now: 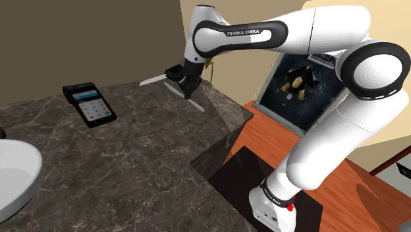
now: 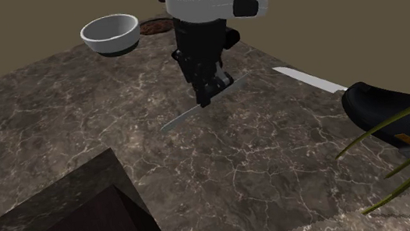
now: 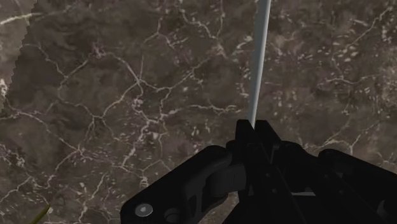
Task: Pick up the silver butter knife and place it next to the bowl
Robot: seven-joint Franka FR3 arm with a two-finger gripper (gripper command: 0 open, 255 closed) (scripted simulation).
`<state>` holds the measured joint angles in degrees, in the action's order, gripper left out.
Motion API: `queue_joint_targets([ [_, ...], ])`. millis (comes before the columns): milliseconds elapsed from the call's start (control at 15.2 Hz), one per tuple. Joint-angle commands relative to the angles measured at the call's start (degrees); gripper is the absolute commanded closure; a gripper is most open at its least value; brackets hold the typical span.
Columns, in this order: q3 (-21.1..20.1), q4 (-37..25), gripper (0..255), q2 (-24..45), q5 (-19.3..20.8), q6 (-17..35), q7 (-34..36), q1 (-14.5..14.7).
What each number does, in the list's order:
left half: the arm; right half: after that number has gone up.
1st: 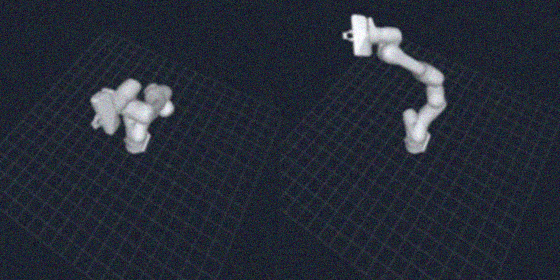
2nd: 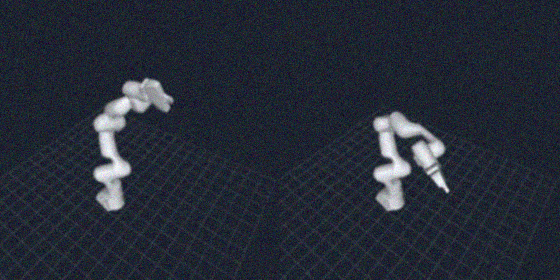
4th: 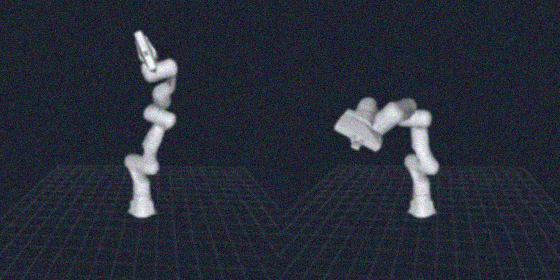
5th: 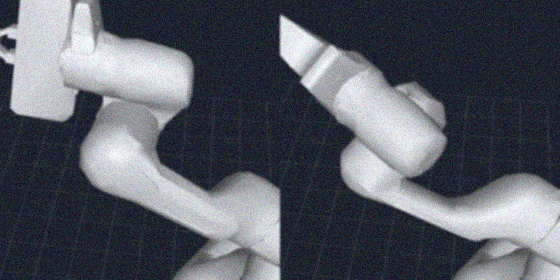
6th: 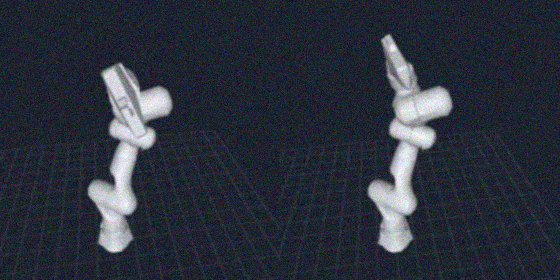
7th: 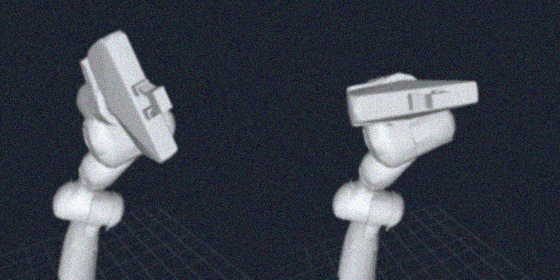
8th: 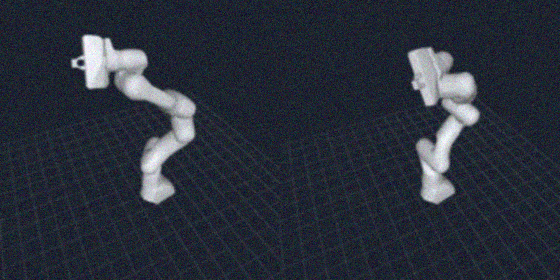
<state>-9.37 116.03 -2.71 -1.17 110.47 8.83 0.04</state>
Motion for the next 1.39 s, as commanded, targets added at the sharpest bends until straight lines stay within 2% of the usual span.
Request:
queue_joint_targets([
  [0, -0.01, -0.96, 255, -0.47, -0.07, -1.45, 0.02, 0.02],
  [528, 0.06, -5.51, 255, -1.31, -0.16, -6.82, -0.02, -0.03],
  [1320, -8.67, -11.58, 255, 3.97, 0.08, -7.43, 16.76, 7.9],
])
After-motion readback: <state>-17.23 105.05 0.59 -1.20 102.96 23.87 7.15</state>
